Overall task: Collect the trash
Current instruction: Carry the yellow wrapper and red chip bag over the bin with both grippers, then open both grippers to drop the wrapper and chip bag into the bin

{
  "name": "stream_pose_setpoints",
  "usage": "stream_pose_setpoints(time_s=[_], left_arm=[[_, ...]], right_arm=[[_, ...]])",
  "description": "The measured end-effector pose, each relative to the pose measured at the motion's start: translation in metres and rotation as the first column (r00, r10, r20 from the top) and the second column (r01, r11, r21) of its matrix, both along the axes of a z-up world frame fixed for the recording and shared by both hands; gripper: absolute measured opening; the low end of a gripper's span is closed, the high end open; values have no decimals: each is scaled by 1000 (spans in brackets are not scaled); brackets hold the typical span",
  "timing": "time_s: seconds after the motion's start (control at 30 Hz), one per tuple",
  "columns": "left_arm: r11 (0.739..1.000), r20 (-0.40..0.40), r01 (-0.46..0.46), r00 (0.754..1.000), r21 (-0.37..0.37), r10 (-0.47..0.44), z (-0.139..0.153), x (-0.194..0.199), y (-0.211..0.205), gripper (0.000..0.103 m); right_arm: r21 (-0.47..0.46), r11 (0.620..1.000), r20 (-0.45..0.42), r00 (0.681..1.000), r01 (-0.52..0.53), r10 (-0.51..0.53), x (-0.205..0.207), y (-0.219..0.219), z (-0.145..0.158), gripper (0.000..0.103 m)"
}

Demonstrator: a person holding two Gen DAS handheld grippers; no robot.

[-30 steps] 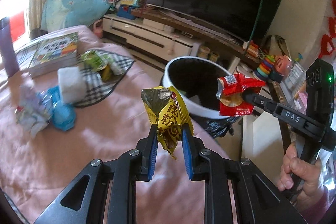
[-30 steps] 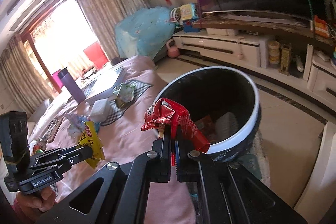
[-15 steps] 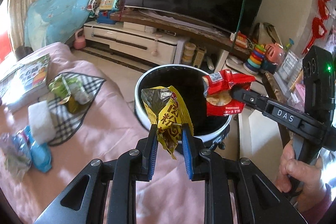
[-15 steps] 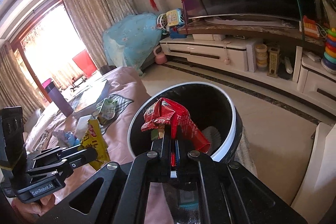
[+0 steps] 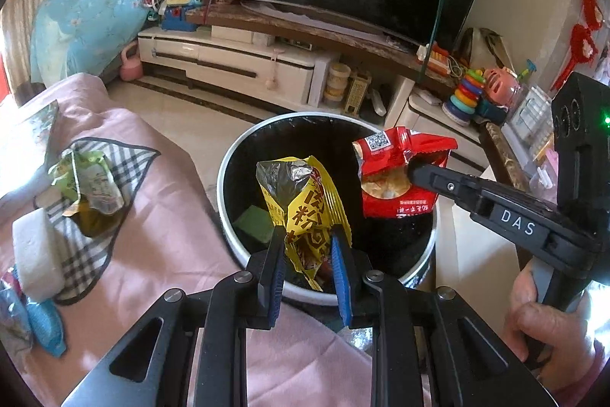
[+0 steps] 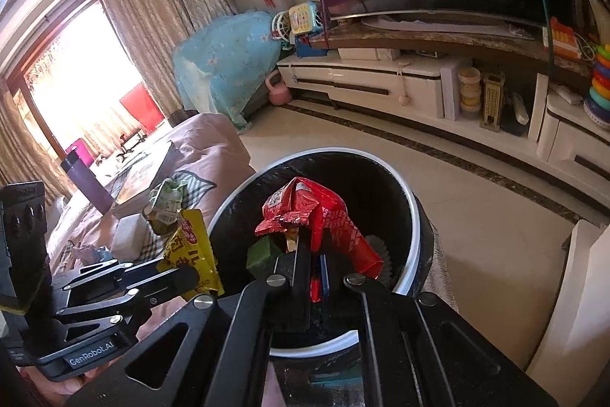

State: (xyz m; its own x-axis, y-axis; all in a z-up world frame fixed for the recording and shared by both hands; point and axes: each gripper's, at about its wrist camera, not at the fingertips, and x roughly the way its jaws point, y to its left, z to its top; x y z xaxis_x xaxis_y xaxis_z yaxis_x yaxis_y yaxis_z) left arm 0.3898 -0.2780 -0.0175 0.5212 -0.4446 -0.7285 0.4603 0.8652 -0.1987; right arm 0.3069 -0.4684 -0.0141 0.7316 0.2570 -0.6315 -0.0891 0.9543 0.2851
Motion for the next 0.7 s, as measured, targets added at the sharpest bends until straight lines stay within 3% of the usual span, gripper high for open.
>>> stream_pose_setpoints(time_s=[0.07,0.2,0.27,0.33,0.53,0.7], left_arm=[[1000,-21,10,1000,-2,-10,-3,6,-4,24],[1000,-35,11,999,10,-10,-8,13,-10,41],[1000,-25,-3,1000,17,3,-6,12,-9,50],[1000,-8,-24,1000,10,24,-2,7,-6,52],[997,-21,-66,998,-34,65,-4,-9,12,65],[994,-31,-85,996,-63,83,-4,-18,23,65]], right_arm=[[3,1000,-9,1000,3,-3,4,-2,-2,6],[17,1000,-27,1000,13,-13,11,-8,-4,12],[28,1000,-32,999,14,-14,12,-10,-5,24],[30,999,-24,1000,15,-14,11,-10,-4,50],[36,999,-1,1000,13,-13,0,-6,2,67],[37,999,38,999,17,-19,-16,0,11,80]])
